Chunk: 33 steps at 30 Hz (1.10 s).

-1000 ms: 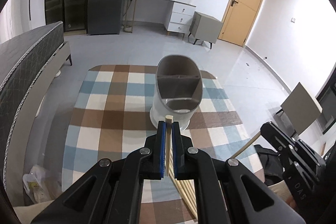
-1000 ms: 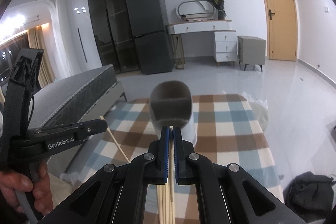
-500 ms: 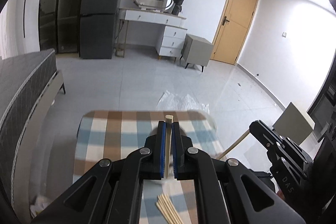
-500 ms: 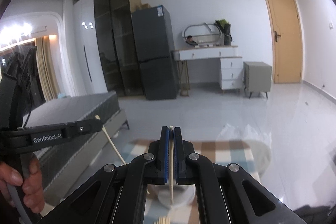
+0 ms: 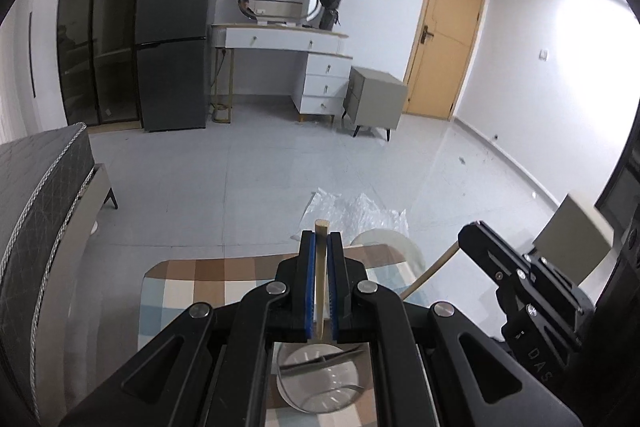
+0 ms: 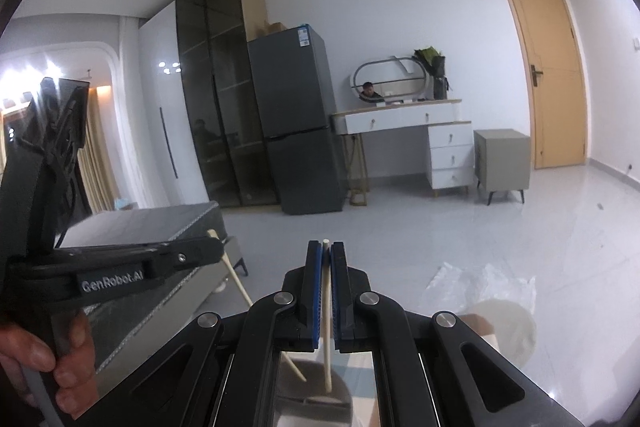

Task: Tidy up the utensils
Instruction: 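Lift both held chopsticks and carry them above the utensil holder, then open both grippers to drop the chopsticks into the utensil holder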

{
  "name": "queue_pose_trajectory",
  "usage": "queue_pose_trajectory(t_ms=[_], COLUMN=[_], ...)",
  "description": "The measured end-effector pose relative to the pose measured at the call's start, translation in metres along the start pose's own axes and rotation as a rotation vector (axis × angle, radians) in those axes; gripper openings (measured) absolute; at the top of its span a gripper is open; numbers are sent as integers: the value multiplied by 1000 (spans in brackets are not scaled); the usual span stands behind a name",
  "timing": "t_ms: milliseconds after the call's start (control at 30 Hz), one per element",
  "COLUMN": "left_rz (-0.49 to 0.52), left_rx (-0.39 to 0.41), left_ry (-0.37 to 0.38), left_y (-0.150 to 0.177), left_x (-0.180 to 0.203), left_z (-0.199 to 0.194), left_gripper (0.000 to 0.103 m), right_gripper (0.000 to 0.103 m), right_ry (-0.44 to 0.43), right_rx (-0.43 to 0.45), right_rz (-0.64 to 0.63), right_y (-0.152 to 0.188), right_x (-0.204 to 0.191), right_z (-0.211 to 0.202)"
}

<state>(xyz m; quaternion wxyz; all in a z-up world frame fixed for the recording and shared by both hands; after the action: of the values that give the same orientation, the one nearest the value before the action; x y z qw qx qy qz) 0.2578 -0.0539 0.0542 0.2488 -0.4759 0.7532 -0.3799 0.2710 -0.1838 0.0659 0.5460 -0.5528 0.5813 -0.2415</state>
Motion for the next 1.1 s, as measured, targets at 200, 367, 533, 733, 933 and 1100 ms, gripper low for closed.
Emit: queue_pose_trajectory(t_ms=[200,367,533,733,933,1100], left_rz=[-31,-56,-68,-56,-93,-97], left_rx=[-65,-109,-136,-172,-163,-151], left_ry=[16,36,46,50,1,-24], left_y=[17,22,20,18,22,25], left_x=[-8,-7,-5,-2,-13,-16], left_z=[21,31,31,31,14,-6], left_gripper=[1,1,1,3,44,47], right_gripper=[3,4,6,7,22,30], right_ry=[-2,0,-18,-44,-15,13], right_rx=[-51,-97,-115,-124,-115,-113], right_rz=[9,6,22,6,25,51], right_y=[21,34,36,36,38,40], right_x=[12,16,15,5,16,23], right_z=[15,24,21,16,-9,-35])
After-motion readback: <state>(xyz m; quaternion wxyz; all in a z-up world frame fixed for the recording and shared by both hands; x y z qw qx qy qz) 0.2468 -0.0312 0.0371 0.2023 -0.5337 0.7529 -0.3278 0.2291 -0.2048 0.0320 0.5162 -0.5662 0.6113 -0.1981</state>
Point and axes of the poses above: each gripper's, at about its wrist camera, not at the fingertips, and z roughly the way its jaws point, x to its right, y to its underside, the point moved 6 cm from there along z, roughly the way its jaws point, and after that the axes turned 14 degrees about z, right-handed, at the moved point
